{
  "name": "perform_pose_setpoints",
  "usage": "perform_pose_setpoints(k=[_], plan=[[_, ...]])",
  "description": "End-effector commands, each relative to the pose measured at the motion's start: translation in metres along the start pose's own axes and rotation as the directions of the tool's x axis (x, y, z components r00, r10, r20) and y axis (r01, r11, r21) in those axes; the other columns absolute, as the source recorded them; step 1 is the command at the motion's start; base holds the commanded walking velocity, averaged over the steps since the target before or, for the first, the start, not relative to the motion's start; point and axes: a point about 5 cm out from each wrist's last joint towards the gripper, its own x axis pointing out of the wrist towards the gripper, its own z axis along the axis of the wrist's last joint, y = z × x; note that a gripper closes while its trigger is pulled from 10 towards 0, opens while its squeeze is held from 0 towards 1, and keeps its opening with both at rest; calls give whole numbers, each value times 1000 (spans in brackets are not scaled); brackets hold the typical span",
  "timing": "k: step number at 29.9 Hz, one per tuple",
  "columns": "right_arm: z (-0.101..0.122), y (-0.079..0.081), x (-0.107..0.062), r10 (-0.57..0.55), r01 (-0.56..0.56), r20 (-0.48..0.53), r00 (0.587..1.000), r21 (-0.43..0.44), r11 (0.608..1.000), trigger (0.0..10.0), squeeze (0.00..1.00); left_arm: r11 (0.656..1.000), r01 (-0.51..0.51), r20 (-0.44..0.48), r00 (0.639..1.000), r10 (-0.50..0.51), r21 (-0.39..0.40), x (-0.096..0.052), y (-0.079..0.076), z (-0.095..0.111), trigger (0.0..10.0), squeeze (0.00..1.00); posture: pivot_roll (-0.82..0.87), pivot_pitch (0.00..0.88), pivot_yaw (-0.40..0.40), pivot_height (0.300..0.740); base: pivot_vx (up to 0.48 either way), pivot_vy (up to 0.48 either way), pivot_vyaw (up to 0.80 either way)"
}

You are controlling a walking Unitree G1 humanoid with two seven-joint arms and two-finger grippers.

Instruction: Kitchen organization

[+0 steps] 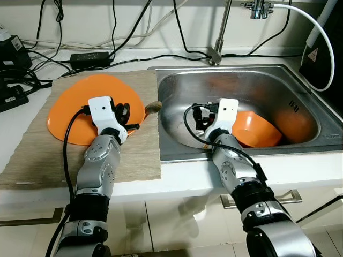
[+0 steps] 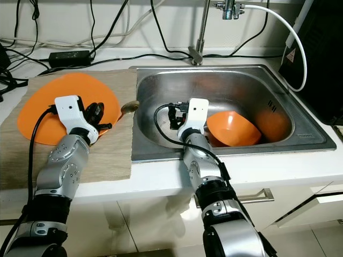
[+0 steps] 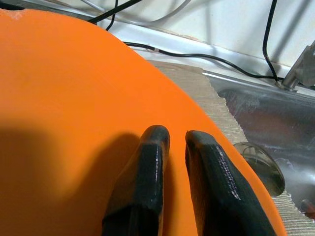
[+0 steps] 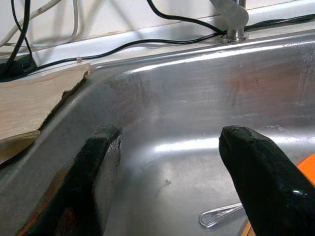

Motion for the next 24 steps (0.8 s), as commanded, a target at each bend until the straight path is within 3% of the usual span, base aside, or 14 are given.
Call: perform_pose_setpoints(k=[1,24], plan=[[-1,-11,3,-6,0,-54,999,-121,993,10000,0,1000,-11,-78,997,11,1,-1,1,-16,10000,0,14,0,14,740,0,0,0],[2,-11,5,-6,0,-39,999,-141,990,10000,0,1000,-9,-77,997,8,-3,0,1,-16,10000,0,23,0,5,740,0,0,0]])
